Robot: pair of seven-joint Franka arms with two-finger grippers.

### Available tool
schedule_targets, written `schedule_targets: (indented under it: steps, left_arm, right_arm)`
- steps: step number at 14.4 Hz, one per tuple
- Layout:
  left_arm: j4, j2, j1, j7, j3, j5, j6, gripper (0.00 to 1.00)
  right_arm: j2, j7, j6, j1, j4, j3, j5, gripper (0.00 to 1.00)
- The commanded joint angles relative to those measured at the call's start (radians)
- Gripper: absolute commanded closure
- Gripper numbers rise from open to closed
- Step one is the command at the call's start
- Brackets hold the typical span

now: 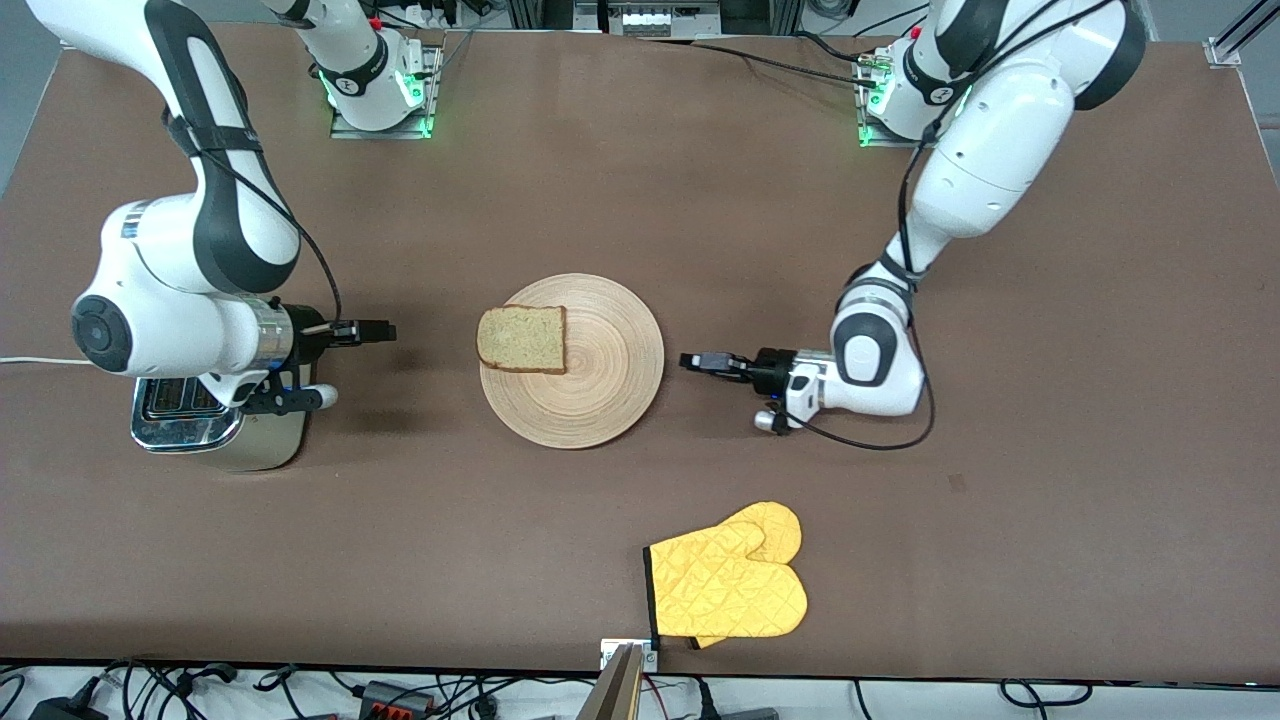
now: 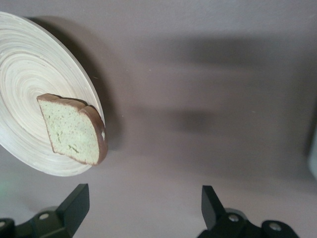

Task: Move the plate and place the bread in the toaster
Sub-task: 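Reach the right gripper to the bread while the left gripper withdraws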

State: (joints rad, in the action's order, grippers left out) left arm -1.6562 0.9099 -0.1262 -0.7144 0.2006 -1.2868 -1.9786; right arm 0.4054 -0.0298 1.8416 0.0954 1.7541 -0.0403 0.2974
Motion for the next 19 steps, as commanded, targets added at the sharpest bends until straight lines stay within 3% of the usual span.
schedule_targets:
  steps: [1, 5, 7, 10, 17, 19]
  left_arm:
    - [0.004, -0.028, 0.103, 0.032, 0.007, 0.116, 0.116, 0.61]
    - [0.102, -0.051, 0.218, 0.154, 0.005, 0.373, 0.262, 0.61]
    - [0.171, -0.075, 0.241, 0.226, 0.005, 0.533, 0.319, 0.61]
    - [0.268, -0.152, 0.267, 0.337, 0.005, 0.780, 0.440, 0.61]
    - [0.283, -0.413, 0.269, 0.553, 0.022, 1.234, 0.495, 0.47]
    - [0.282, -0.509, 0.270, 0.631, 0.020, 1.270, 0.521, 0.42]
  right_arm:
    - [-0.008, 0.013, 0.074, 0.046, 0.059, 0.000, 0.032, 0.00]
    - [0.045, 0.013, 0.110, 0.067, 0.062, 0.000, 0.114, 0.01]
    - [0.070, 0.013, 0.126, 0.087, 0.062, 0.000, 0.115, 0.11]
    - [0.108, 0.013, 0.148, 0.113, 0.062, 0.000, 0.141, 0.14]
    - [0.151, 0.013, 0.166, 0.136, 0.055, -0.001, 0.146, 0.25]
    - [0.156, 0.013, 0.166, 0.155, 0.053, 0.000, 0.147, 0.29]
